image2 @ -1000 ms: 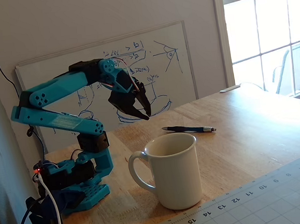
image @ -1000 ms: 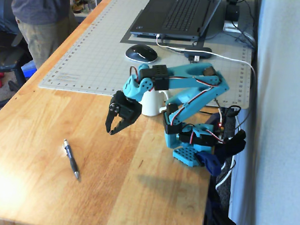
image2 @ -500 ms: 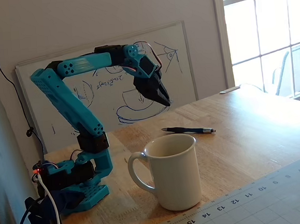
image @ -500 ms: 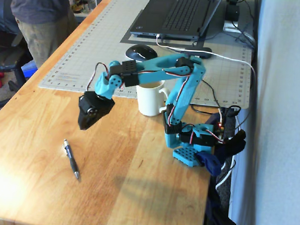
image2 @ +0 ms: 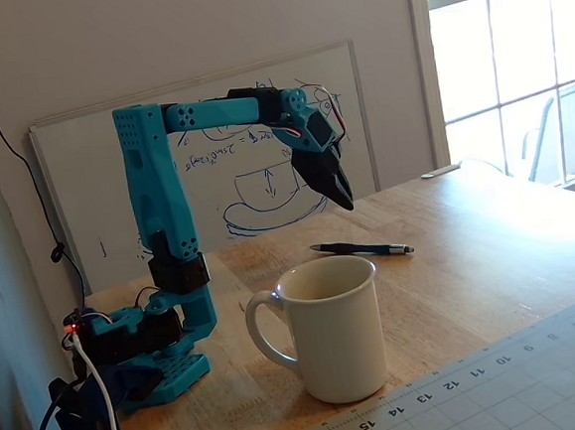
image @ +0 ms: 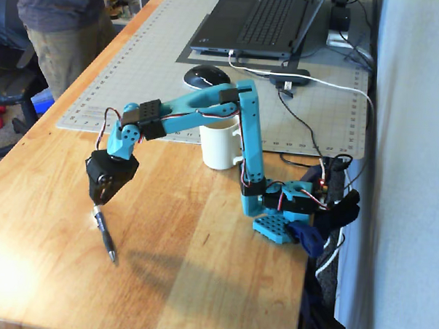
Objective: Grasp a pen and put it in a mug.
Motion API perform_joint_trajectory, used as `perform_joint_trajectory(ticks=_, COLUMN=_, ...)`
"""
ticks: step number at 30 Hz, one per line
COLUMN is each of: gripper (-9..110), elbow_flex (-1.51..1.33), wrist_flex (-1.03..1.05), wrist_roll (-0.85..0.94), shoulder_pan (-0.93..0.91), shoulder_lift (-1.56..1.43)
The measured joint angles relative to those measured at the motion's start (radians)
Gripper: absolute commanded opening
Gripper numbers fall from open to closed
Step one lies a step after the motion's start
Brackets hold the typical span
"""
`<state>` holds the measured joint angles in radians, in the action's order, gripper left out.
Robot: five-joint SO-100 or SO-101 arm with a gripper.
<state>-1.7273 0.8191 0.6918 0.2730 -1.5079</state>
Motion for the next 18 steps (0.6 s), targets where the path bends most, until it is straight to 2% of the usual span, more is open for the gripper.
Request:
perform_joint_trajectory(ticks=11, gripper=20, elbow_flex=0.067, wrist_flex=0.0, wrist_roll=0.003, shoulder_pan=-0.003, shoulder_lift=0.103)
perform_joint_trajectory(ticks=18, gripper=25, elbow_flex=0.067, wrist_flex=0.0, wrist_roll=0.003, shoulder_pan=-0.055, shoulder_lift=0.184)
